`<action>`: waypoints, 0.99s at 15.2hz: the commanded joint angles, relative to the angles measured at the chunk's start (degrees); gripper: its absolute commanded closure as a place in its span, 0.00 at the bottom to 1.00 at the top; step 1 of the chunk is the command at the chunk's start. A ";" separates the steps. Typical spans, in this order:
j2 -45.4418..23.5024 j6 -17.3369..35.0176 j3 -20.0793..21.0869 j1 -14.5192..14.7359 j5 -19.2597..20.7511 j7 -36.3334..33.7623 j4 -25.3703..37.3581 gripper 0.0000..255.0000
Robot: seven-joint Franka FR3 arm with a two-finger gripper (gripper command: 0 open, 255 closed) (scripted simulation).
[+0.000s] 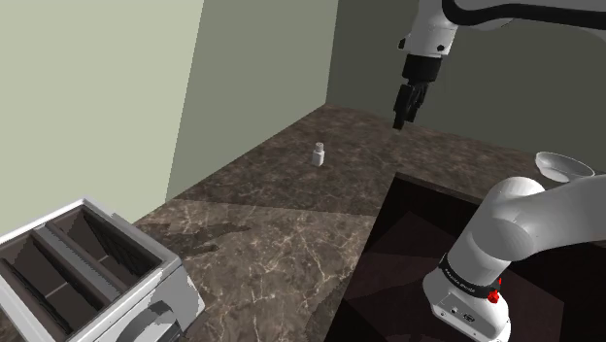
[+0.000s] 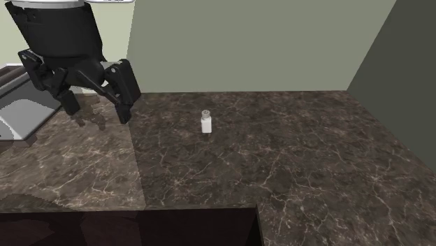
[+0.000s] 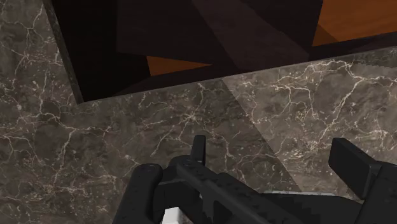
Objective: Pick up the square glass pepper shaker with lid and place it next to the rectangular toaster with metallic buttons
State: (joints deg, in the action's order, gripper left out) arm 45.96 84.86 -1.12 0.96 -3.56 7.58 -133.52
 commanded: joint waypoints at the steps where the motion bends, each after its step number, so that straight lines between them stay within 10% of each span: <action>1: 0.00 0.00 0.00 0.00 0.00 0.00 0.00 0.00; 15: -30.11 16.72 -0.01 -0.79 2.95 0.55 9.89 0.00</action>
State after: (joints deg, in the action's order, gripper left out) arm 18.21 100.84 -1.31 0.12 -0.76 8.41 -124.96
